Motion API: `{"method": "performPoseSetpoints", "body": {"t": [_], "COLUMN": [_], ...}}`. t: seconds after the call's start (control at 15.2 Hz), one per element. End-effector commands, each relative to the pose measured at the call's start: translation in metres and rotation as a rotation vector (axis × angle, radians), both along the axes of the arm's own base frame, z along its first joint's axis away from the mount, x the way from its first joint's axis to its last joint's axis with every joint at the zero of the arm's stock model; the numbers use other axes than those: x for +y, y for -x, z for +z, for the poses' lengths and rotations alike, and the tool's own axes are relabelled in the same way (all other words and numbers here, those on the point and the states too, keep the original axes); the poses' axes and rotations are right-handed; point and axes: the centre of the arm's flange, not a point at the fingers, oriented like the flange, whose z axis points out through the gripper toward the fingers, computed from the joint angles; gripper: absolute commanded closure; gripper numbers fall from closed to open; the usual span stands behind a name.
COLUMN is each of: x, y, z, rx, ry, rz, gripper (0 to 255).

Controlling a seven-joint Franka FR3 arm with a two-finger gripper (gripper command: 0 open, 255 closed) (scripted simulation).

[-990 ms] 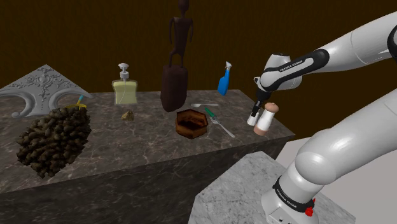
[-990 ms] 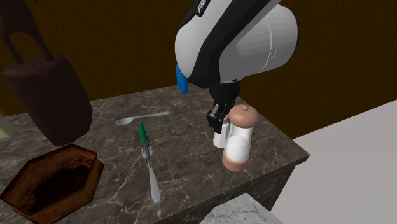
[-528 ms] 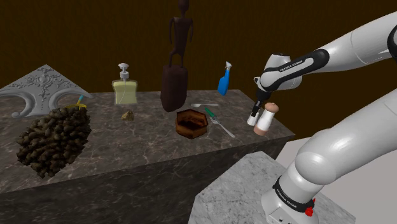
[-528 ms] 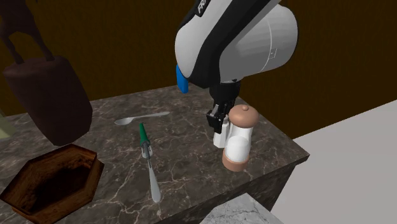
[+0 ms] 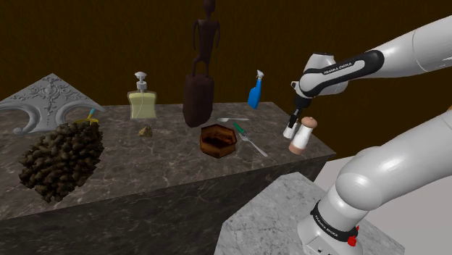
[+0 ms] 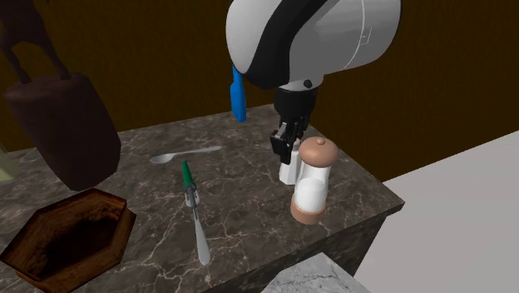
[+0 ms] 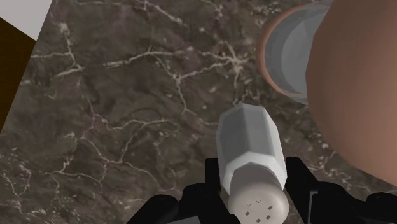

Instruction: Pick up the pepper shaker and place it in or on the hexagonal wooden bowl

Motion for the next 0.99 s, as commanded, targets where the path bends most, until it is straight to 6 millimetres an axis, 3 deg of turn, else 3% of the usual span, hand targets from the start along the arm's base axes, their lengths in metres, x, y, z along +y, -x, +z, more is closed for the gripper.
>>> {"method": "performPoseSetpoints", "body": {"t": [0.0,0.92], "x": [-0.001,-0.001], "y": [0.000,0.000], "z": [0.011,0.085], "rx": [0.000,0.000], "ry": [0.000,0.000], "rz": [0.000,0.000], "gripper": [255,255]}}
